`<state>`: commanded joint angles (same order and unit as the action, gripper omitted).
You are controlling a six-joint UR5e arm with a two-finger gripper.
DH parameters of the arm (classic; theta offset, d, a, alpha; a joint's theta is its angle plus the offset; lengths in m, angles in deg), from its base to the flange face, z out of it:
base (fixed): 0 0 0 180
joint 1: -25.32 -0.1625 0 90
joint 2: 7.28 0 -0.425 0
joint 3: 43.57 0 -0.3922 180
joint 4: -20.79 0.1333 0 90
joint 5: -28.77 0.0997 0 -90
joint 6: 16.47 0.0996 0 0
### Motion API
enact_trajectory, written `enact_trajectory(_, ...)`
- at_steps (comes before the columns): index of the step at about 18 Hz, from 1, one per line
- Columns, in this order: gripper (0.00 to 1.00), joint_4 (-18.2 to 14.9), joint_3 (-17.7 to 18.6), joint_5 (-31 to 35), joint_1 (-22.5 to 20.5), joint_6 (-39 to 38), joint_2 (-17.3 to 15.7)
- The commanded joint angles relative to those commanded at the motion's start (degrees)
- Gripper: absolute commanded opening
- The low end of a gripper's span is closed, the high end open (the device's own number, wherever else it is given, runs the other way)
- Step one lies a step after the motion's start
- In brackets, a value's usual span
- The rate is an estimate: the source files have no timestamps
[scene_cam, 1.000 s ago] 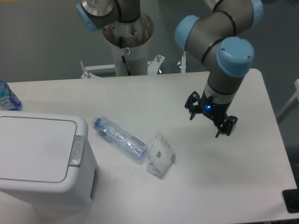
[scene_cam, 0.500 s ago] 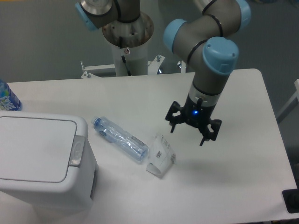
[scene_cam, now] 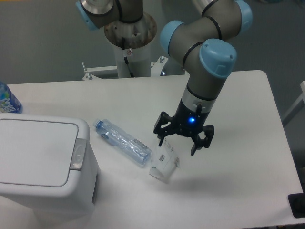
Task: Open the trash can
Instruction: 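Swing the gripper over the bottle to the trash can lid edge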
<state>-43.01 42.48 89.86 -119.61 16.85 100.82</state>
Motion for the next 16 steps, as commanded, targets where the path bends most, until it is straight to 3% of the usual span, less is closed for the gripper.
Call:
enact_trajectory(6, 1.0, 0.0, -9.3, -8.3, 3.0, -13.4, 1.1)
enact_trajectory(16, 1.0, 0.0, -8.4, -9.6, 8.5, -14.4, 1.1)
